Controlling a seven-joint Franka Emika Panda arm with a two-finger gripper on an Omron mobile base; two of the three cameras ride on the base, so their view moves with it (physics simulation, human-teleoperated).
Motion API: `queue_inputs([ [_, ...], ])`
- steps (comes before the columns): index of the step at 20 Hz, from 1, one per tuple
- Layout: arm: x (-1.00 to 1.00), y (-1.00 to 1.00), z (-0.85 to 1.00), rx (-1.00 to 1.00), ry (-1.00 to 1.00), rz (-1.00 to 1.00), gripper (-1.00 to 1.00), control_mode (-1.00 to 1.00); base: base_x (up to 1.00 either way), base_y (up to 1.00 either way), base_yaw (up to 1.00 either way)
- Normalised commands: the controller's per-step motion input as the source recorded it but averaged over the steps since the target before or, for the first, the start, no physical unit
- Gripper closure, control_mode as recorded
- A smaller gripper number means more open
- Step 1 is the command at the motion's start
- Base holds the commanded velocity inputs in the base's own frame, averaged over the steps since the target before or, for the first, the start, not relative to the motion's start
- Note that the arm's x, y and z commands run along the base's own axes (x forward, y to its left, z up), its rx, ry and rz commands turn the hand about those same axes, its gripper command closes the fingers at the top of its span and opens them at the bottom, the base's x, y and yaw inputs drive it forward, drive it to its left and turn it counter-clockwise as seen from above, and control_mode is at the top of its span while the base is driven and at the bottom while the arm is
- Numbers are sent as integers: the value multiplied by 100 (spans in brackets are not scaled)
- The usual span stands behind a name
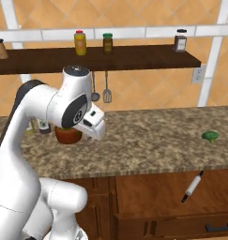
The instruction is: Pick the rolling pin from the drawer and place it on the counter.
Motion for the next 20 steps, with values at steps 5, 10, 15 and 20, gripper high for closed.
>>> queue_inputs([
  [5, -100, -100, -14, 16, 0, -27, -100, -100, 0, 0, 0],
  [10, -92, -100, -5, 13, 0, -23, -100, -100, 0, 0, 0],
  [15, -69, -100, -17, 14, 0, -28, -100, -100, 0, 0, 0],
  [20, -32, -100, -31, 13, 4, -25, -100, -100, 0, 0, 0],
])
